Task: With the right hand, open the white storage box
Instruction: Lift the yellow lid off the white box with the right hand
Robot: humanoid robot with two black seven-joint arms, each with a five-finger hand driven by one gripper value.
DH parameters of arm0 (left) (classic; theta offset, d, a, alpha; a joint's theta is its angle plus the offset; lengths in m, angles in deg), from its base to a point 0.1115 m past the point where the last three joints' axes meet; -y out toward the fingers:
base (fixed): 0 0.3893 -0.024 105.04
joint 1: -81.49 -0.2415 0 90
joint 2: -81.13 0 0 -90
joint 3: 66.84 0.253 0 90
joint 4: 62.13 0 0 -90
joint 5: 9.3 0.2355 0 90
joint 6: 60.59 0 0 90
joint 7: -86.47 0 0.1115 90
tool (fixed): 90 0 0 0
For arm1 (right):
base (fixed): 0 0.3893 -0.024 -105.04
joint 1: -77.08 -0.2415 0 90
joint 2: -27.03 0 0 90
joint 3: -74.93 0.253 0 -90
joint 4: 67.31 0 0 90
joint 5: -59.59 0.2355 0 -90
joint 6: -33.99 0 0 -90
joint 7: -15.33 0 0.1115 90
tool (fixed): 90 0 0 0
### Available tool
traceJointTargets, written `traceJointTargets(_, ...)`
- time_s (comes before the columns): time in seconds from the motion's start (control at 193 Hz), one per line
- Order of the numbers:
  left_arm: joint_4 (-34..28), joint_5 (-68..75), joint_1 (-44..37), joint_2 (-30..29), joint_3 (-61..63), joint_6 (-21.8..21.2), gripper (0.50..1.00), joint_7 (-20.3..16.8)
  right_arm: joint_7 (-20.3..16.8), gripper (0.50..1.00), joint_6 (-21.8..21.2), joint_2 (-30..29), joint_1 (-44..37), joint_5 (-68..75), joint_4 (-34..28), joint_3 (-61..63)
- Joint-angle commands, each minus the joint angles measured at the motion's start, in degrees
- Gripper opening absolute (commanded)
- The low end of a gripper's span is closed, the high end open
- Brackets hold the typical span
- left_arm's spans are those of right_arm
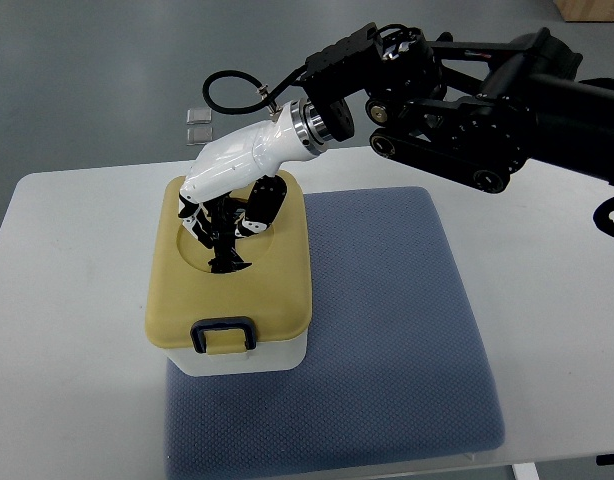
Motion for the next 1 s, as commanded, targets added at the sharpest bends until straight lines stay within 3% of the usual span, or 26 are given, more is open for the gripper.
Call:
traceJointTargets(0.0, 0.0, 0.0, 0.0, 0.0, 0.0, 0.0, 1.0, 0.0, 0.01, 0.5, -0.03, 0.51, -0.47, 0.77, -0.01, 0.99)
traceJointTargets(0.524, 0.0, 0.0, 0.0, 0.0, 0.0, 0.0, 1.0, 0.0, 0.01, 0.5, -0.56, 4.29, -2.67, 4.28, 0.26, 5.56)
traceJointTargets(0.814, 0.0, 0.0, 0.0, 0.0, 0.0, 0.0, 1.0, 0.0, 0.01, 0.5, 0.41, 12.29, -1.0, 7.54, 1.75, 9.52)
traceJointTargets(0.995, 0.0, 0.0, 0.0, 0.0, 0.0, 0.0, 1.0, 0.0, 0.01, 0.5, 4.01, 19.31, 3.4, 7.71, 3.16, 10.48)
